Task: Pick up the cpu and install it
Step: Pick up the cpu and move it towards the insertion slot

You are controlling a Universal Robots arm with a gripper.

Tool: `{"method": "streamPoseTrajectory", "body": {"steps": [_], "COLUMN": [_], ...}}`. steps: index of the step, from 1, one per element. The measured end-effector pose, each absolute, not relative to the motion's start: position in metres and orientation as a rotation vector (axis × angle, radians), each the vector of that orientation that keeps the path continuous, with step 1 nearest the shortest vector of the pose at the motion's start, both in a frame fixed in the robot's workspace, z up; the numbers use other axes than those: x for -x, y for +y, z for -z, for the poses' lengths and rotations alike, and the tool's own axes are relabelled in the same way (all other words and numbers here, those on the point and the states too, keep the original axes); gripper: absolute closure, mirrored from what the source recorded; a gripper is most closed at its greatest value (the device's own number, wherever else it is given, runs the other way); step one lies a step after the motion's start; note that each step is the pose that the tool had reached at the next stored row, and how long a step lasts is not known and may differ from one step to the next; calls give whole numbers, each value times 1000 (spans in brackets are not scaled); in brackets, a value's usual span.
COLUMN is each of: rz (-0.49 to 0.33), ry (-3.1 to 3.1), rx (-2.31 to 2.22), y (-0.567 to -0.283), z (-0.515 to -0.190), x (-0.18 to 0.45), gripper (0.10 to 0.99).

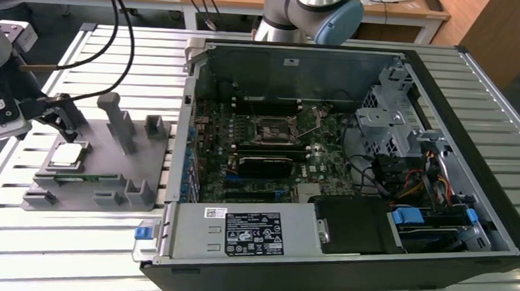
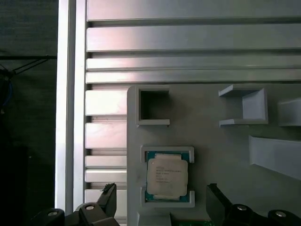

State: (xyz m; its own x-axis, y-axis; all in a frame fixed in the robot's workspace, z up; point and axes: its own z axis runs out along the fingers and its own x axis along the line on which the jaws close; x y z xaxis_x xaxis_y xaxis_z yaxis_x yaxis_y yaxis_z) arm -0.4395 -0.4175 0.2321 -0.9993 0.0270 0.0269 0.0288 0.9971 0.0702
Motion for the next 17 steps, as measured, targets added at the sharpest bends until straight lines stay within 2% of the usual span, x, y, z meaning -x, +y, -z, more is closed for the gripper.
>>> {"method": "streamPoseTrajectory", "body": {"steps": [14, 16, 17], "rz": [109, 109, 109], "ry": [-3113, -3113, -3113], "rx": [43, 43, 43], "y": [-418, -418, -418], "z": [-231, -230, -229], "x": [435, 435, 435], "gripper": [247, 259, 329]}}
